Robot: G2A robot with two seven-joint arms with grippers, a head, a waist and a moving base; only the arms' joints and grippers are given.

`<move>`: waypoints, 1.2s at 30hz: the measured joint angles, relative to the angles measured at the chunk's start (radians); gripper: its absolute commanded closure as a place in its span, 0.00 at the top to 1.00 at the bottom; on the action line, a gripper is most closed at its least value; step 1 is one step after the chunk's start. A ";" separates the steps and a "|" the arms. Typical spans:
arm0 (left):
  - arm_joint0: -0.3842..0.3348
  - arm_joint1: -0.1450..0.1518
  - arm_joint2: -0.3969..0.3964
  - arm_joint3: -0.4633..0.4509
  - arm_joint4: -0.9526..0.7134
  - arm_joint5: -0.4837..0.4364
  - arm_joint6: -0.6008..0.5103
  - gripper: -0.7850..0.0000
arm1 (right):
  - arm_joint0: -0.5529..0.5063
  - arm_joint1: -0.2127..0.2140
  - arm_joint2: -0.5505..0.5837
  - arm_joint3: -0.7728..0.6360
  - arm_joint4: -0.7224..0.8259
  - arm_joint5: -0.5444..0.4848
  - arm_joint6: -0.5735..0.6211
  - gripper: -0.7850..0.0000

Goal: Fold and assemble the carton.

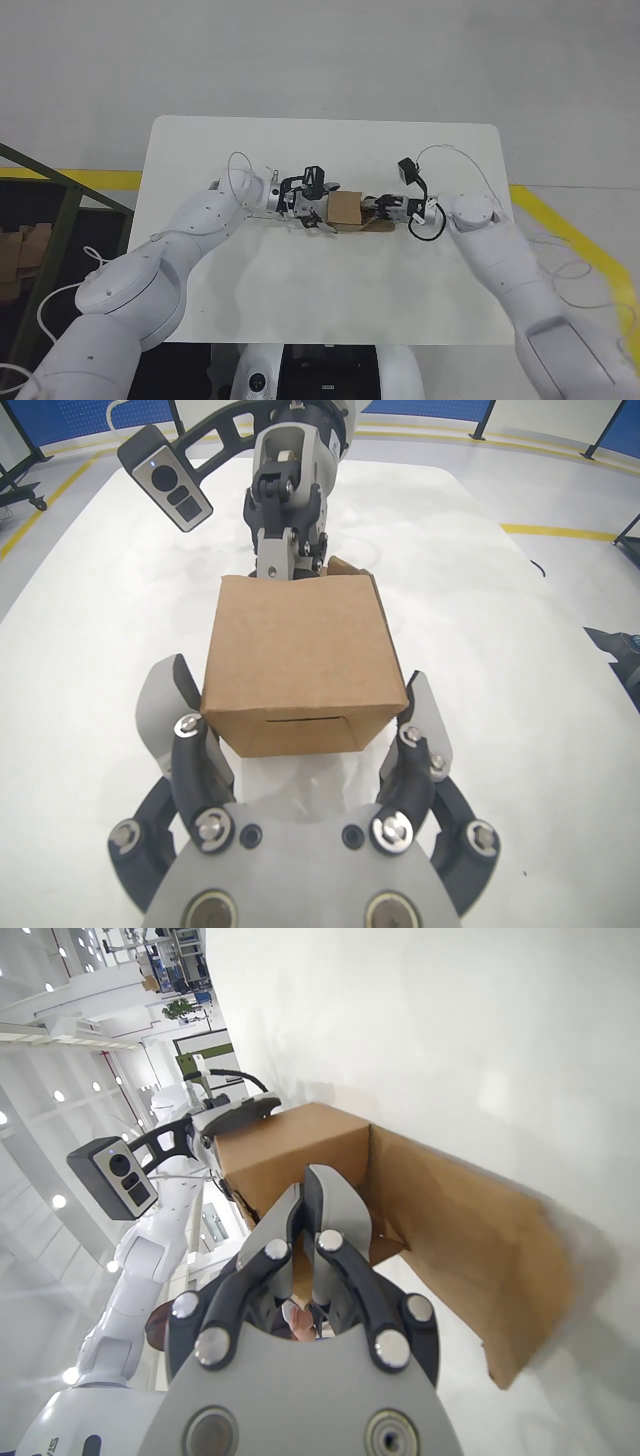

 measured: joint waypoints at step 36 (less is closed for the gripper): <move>-0.002 0.005 0.011 -0.009 -0.012 0.015 0.015 0.87 | -0.179 0.076 0.082 -0.313 -0.102 0.167 -0.059 0.00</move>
